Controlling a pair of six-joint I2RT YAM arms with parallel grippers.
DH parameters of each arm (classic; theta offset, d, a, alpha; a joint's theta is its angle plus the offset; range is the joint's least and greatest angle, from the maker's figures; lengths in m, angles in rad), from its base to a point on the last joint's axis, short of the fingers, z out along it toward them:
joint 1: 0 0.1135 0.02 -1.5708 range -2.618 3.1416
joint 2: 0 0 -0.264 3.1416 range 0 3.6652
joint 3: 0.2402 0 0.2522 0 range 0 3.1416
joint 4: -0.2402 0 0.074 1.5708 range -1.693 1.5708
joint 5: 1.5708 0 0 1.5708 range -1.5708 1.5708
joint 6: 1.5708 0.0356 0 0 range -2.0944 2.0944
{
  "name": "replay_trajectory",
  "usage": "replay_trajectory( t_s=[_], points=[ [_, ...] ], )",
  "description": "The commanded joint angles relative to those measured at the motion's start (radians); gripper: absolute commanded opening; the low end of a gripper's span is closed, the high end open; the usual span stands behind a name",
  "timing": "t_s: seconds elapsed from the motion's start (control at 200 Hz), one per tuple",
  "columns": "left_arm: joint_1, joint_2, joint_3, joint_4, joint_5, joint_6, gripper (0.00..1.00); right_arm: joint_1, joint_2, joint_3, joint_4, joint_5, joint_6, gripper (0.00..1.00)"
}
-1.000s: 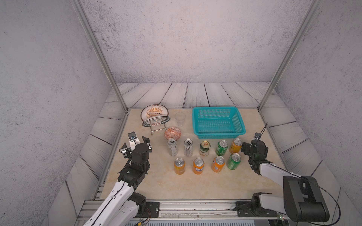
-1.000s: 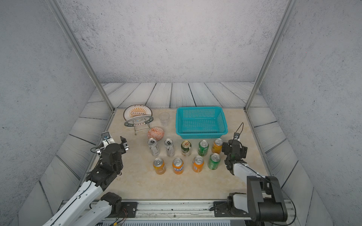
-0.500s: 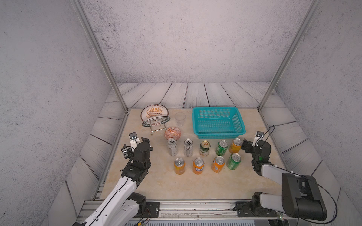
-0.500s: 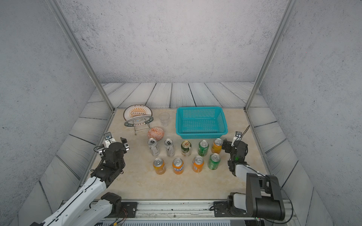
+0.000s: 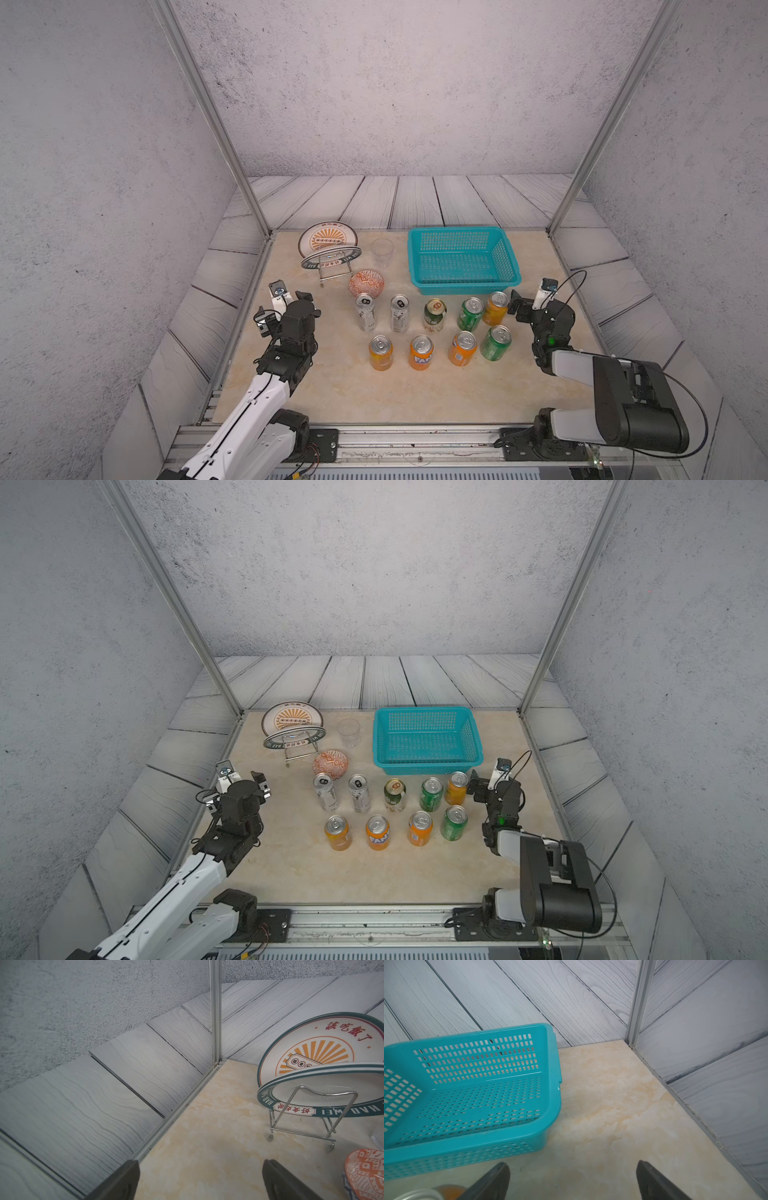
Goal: Take out the drinks from the basket
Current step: Reset both arms
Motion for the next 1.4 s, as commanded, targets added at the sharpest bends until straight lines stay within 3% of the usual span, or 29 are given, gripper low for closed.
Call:
replay_trajectory(
  t_s=[0.0,0.13,0.601,0.881,1.191,1.306,1.396],
  points=[
    [0.025,0.017,-0.015,0.036,0.001,-0.014,0.99,0.001,0.083,-0.016,0.117,-0.023,0.0,1.0],
    [0.048,0.044,-0.019,0.05,0.01,-0.016,0.99,-0.003,0.204,-0.05,0.345,-0.024,0.019,1.0],
    [0.154,0.189,-0.067,0.177,0.091,0.007,0.99,-0.006,0.175,0.04,0.131,-0.055,-0.007,1.0],
    [0.178,0.35,-0.108,0.398,0.177,0.058,0.99,0.0,0.179,0.057,0.104,-0.054,-0.013,0.99],
    [0.202,0.523,-0.05,0.579,0.354,0.147,0.99,0.002,0.178,0.06,0.095,-0.048,-0.017,1.0],
    [0.21,0.657,-0.059,0.753,0.421,0.192,0.99,0.008,0.178,0.073,0.072,-0.037,-0.022,0.99],
    [0.223,0.677,-0.011,0.657,0.481,0.193,0.99,0.012,0.178,0.076,0.067,-0.033,-0.023,1.0]
  ],
)
